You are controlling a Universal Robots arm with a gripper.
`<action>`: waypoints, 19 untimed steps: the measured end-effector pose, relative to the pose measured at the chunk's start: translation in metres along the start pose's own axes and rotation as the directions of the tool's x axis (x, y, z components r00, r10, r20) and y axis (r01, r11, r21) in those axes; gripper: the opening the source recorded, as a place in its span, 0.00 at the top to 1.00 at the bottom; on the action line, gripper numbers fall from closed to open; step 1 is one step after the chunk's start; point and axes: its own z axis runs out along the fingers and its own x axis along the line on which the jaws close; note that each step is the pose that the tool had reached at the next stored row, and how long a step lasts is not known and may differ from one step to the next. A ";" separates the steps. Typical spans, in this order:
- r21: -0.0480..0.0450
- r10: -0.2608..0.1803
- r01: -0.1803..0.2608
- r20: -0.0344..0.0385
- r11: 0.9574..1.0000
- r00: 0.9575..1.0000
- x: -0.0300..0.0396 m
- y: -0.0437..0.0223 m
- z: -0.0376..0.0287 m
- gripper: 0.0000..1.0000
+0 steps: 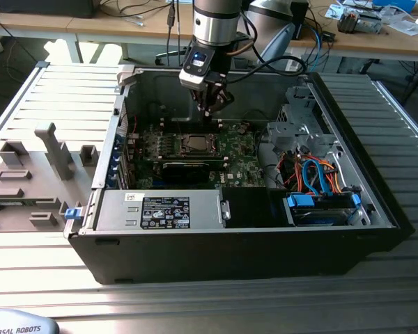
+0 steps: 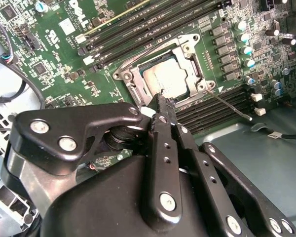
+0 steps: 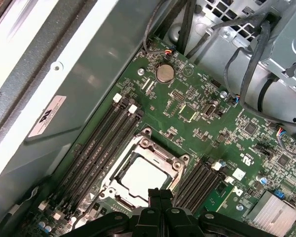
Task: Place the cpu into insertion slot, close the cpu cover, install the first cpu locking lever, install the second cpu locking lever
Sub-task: 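Install the first cpu locking lever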
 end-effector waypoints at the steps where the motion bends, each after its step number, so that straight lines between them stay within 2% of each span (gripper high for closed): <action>1: 0.000 -0.002 0.002 0.000 1.000 1.000 0.0000 0.0000 0.0000 0.89; 19: -0.002 -0.046 0.046 0.003 0.999 0.999 0.0000 0.0000 0.0000 0.89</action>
